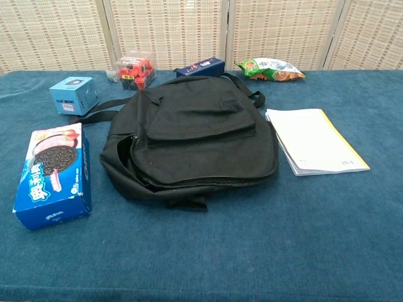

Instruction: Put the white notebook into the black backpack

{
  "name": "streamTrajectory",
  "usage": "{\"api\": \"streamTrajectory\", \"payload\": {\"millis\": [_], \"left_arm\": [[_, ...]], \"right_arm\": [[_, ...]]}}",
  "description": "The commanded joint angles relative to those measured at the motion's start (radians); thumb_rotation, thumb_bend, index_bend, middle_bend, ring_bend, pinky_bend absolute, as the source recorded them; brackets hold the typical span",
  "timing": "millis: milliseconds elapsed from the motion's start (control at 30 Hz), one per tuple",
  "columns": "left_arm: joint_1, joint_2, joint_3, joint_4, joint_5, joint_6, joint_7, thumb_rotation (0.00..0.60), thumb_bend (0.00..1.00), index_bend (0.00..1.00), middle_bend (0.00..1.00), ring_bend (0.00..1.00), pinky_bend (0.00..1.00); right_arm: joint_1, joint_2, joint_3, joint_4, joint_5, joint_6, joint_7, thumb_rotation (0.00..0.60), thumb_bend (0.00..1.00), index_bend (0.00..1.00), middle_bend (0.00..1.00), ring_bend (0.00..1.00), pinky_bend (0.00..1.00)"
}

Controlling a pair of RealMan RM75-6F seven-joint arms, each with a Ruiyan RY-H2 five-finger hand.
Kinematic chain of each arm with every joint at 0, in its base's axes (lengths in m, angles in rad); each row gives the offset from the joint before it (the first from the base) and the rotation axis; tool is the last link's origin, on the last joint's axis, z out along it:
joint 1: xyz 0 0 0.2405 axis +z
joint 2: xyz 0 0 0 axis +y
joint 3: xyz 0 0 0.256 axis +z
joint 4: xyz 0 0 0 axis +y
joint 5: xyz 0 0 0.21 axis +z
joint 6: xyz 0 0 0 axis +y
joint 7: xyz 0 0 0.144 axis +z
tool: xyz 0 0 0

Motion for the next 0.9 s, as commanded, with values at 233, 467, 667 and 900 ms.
{"api": "streamTrajectory", "payload": {"millis": [233, 467, 667, 900], "left_arm": [[0.003, -0.001, -0.003, -0.003, 0.001, 0.008, 0.003, 0.600, 0.28, 0.03, 0.00, 0.00, 0.00], [0.003, 0.000, -0.004, -0.007, 0.001, 0.008, 0.005, 0.600, 0.28, 0.03, 0.00, 0.00, 0.00], [0.004, 0.002, -0.004, -0.008, 0.000, 0.007, 0.006, 0.600, 0.28, 0.03, 0.00, 0.00, 0.00], [0.018, -0.003, 0.001, -0.004, 0.002, 0.025, 0.001, 0.600, 0.28, 0.03, 0.00, 0.00, 0.00]], "right_arm": [[-0.005, 0.000, -0.002, 0.005, -0.006, 0.006, 0.006, 0.600, 0.17, 0.22, 0.23, 0.08, 0.16], [0.001, -0.002, 0.000, 0.012, -0.013, 0.000, 0.011, 0.600, 0.17, 0.22, 0.23, 0.08, 0.17], [0.026, -0.005, 0.004, 0.025, -0.020, -0.032, 0.015, 0.600, 0.17, 0.22, 0.24, 0.09, 0.17], [0.103, -0.012, 0.021, 0.074, -0.037, -0.124, 0.036, 0.600, 0.16, 0.22, 0.24, 0.10, 0.17]]}}
